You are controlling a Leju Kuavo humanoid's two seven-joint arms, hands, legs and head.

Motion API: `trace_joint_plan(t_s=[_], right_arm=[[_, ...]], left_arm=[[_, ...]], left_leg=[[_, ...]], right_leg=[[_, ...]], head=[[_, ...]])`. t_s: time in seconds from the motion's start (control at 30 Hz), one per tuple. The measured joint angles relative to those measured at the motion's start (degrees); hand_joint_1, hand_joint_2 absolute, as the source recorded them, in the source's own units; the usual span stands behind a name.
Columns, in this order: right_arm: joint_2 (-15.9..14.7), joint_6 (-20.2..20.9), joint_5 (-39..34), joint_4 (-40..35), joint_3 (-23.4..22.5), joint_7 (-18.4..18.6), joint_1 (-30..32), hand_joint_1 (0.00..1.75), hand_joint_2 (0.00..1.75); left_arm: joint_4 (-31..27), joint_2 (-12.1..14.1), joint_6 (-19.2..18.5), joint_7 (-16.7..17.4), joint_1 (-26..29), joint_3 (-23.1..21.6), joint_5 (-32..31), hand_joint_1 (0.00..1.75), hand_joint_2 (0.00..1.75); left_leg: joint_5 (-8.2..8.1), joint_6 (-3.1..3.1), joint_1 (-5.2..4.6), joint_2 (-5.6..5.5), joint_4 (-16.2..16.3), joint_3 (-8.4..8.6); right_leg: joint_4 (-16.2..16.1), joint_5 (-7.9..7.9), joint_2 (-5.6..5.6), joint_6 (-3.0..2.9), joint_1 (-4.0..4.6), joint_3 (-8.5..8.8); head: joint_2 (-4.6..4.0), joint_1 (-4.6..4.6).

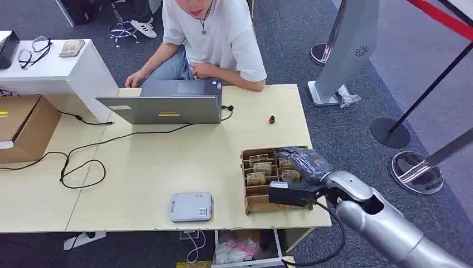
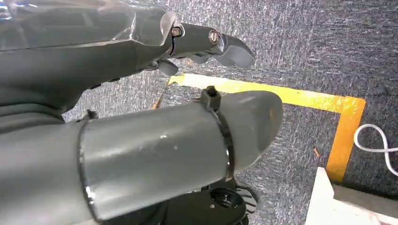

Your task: Pass the card to the sensor for recognition and then transmit it.

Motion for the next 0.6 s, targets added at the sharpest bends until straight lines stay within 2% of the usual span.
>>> trace_joint_plan(t_s=[0.1,0.5,0.6], right_arm=[[0.28,-0.04,0.02,0.41,0.02,-0.02,-0.26,0.75,1.75],[0.09,-1.68,-0.09,-0.79,-0.46,0.44,0.24,0.66,1.75],[-0.20,-1.79,0.04,-1.77,-0.85,0.70,0.99,0.70,1.75]], left_arm=[[0.00,0.00,0.00,0.02,0.00,0.00,0.00,0.00,0.00],[0.00,0.00,0.00,-0.13,0.02,0.00,-0.13,0.00,0.00],[0.00,0.00,-0.07,-0.11,0.02,0.00,-0.37,0.00,0.00]], left_leg=[[0.00,0.00,0.00,0.00,0.00,0.00],[0.00,0.00,0.00,0.00,0.00,0.03],[0.00,0.00,0.00,0.00,0.00,0.04]], right_leg=[[0.00,0.00,0.00,0.00,0.00,0.00],[0.00,0.00,0.01,0.00,0.00,-0.01],[0.00,0.00,0.01,0.00,0.00,-0.01]], head=[[0.00,0.00],[0.00,0.00],[0.00,-0.02]])
